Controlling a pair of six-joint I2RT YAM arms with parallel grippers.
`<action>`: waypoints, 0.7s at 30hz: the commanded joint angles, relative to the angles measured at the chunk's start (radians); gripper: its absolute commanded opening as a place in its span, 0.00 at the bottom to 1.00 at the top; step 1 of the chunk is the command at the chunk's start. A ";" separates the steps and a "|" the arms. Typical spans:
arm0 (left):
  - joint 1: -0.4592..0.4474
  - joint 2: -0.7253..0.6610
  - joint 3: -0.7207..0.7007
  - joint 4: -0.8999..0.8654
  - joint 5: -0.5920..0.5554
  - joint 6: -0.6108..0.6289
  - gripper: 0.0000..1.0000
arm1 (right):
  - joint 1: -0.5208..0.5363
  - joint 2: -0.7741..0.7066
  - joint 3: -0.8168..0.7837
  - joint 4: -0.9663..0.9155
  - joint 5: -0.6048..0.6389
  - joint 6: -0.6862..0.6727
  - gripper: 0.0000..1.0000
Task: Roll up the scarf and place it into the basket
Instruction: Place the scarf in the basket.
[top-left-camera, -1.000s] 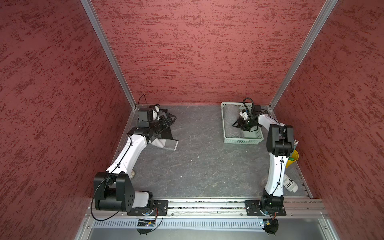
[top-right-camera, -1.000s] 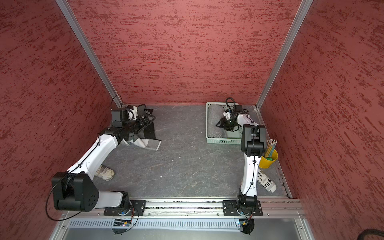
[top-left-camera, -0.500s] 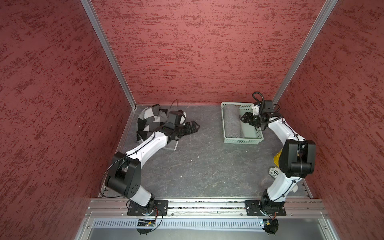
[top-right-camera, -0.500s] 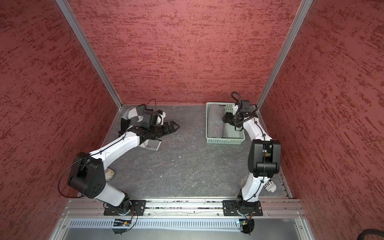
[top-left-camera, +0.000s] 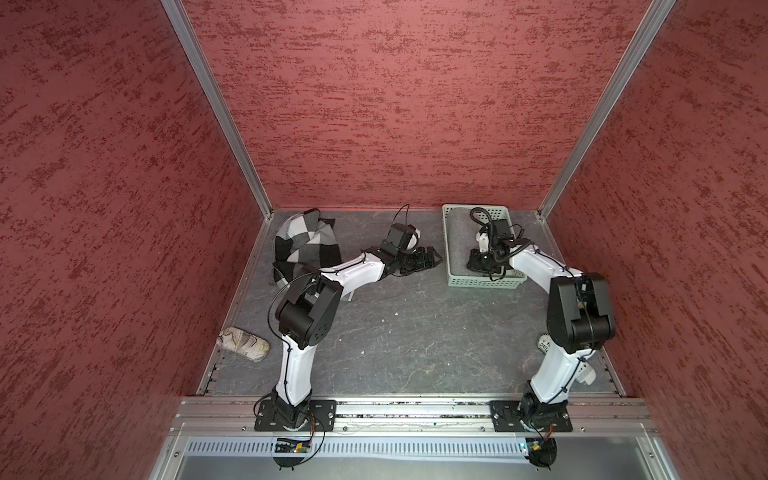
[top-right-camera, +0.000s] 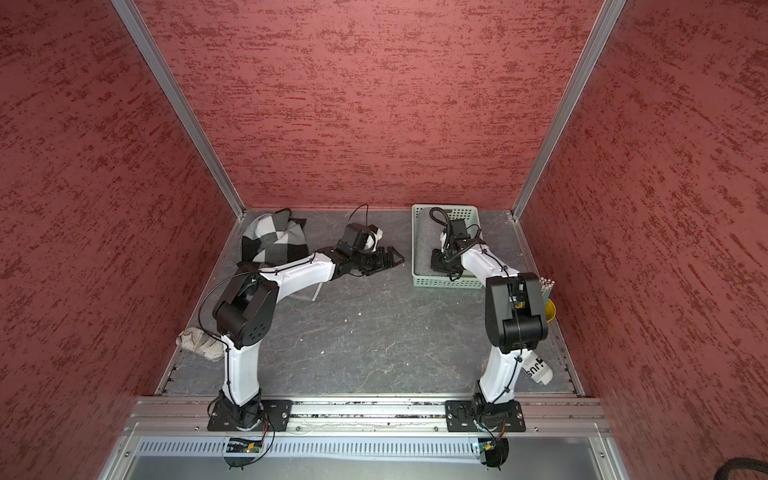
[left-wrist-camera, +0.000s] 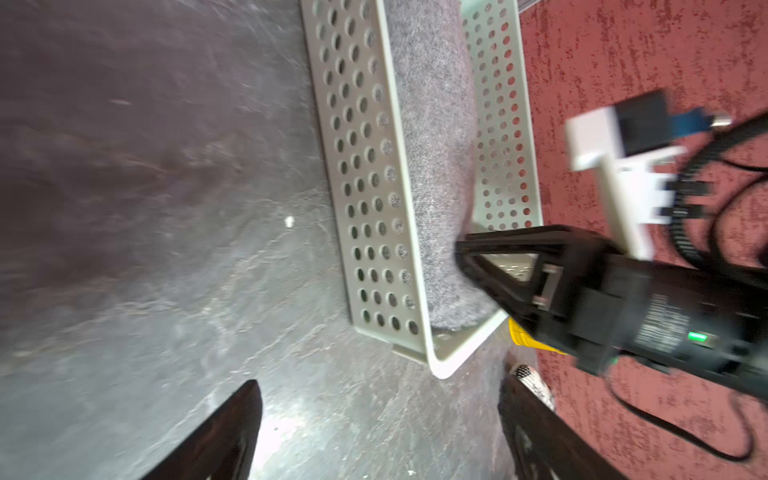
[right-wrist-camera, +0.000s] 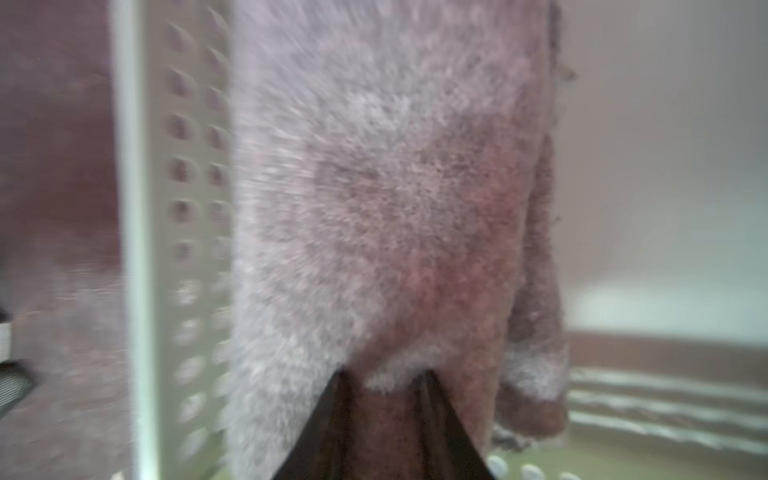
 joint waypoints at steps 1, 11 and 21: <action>-0.006 0.045 0.033 0.039 0.027 -0.021 0.87 | -0.005 0.085 0.026 -0.058 0.092 -0.027 0.28; 0.005 0.135 0.093 0.139 -0.045 -0.091 0.73 | -0.007 0.008 0.126 -0.051 0.051 -0.025 0.54; 0.027 0.202 0.161 0.186 -0.180 -0.189 0.65 | -0.034 -0.083 0.128 0.108 0.154 0.185 0.60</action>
